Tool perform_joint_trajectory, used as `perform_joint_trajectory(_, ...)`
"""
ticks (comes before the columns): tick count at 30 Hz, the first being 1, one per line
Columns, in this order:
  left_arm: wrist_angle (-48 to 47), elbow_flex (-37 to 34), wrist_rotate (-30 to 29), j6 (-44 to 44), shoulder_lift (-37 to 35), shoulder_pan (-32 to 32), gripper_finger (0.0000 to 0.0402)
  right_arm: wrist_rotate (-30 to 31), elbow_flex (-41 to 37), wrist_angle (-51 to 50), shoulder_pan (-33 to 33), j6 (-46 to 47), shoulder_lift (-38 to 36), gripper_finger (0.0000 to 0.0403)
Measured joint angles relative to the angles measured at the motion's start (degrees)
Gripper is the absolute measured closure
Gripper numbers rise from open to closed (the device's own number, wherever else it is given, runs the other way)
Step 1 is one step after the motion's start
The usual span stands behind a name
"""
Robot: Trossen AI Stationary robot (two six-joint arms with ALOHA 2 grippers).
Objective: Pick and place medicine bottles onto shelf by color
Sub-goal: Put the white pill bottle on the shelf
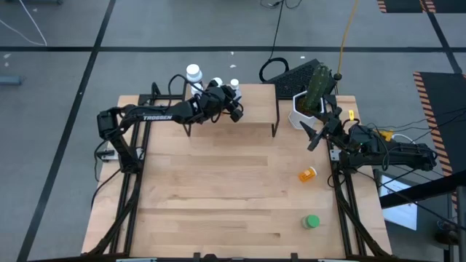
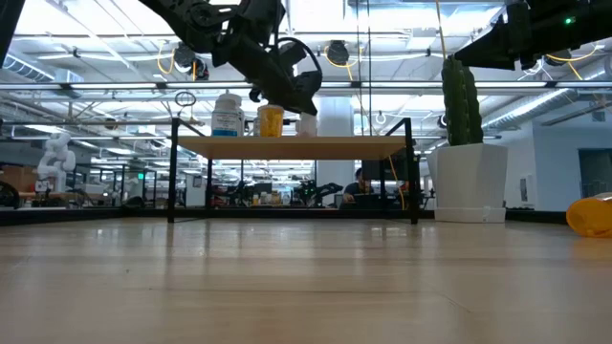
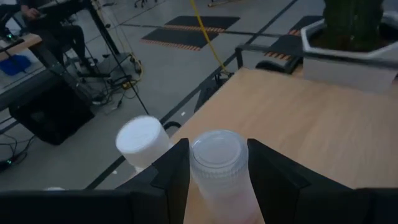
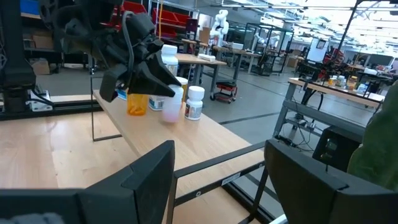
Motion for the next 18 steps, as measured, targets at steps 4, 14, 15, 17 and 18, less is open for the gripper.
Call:
perform_joint_trajectory(4, -0.1, 0.0, 0.0, -0.1, 0.1, 0.1, 0.0252, 0.0, 0.0, 0.0, 0.0, 0.0, 0.0, 0.0161)
perform_joint_trajectory(14, -2.4, 0.0, -0.6, 0.3, 0.1, 0.1, 0.0252, 0.0, 0.0, 0.0, 0.0, -0.2, 0.0, 0.0161)
perform_joint_trajectory(15, -2.6, 0.0, -0.7, 0.3, 0.1, 0.1, 0.0252, 0.0, 0.0, 0.0, 0.0, -0.2, 0.0, 0.0161)
perform_joint_trajectory(17, -2.9, 0.0, -1.1, 0.3, 0.0, 0.0, 0.0252, 0.0, 0.0, 0.0, 0.0, -0.2, 0.0, 0.0161)
perform_joint_trajectory(18, -2.9, 0.0, -1.1, 0.3, 0.0, 0.1, 0.0251, 0.0, 0.0, 0.0, 0.0, -0.2, 0.0, 0.0161)
